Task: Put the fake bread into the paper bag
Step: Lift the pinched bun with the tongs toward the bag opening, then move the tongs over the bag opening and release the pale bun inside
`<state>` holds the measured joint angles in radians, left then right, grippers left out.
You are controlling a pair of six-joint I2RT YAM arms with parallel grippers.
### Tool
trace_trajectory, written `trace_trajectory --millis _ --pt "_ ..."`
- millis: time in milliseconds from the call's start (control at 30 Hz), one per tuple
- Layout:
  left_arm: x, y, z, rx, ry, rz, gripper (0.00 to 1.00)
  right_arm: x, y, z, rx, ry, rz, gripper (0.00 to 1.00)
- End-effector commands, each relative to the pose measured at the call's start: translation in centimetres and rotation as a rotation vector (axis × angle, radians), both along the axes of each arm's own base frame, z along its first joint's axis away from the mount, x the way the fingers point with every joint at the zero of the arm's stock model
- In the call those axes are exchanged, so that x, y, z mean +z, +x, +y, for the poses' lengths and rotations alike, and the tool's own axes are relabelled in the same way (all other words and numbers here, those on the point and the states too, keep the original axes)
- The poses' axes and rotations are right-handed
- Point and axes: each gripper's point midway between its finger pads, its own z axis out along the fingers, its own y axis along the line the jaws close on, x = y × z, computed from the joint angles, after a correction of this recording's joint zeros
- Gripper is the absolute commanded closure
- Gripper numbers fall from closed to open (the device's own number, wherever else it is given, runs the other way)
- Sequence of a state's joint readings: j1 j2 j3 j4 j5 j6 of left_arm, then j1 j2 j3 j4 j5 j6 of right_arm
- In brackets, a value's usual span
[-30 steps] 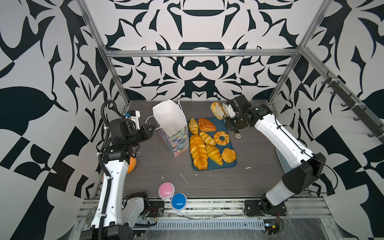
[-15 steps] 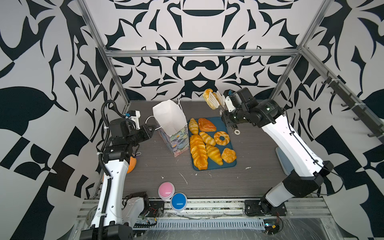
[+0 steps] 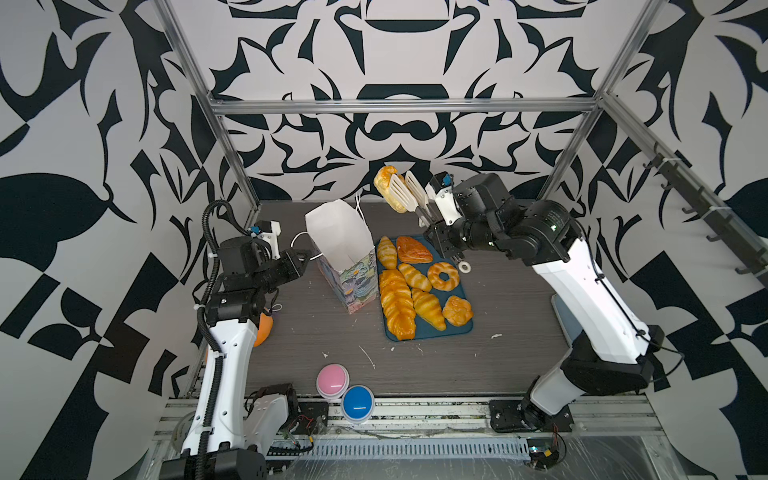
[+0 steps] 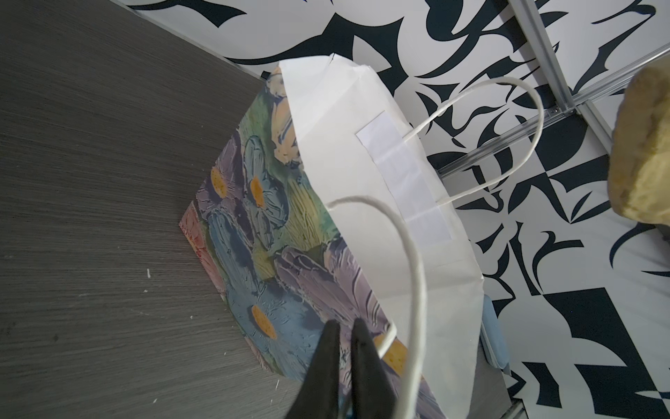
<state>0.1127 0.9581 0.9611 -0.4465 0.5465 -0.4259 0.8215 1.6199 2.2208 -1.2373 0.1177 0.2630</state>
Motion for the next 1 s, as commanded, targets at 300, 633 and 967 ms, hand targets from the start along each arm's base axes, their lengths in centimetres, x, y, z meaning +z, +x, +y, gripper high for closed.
trace_trajectory --millis 300,633,967 --pt "0.4 -0.1 -0.3 -0.019 -0.014 -0.003 0.87 4.3 -2.7 5.1 0.186 0.271 -0.033 0.66" --pt "0.3 -0.1 -0.4 -0.026 -0.025 0.005 0.87 2.2 -3.8 8.9 0.263 0.290 0.029 0.66" --pt "0.4 -0.3 -0.5 -0.030 -0.026 0.003 0.87 -2.1 -3.3 10.9 0.256 0.229 0.105 0.66"
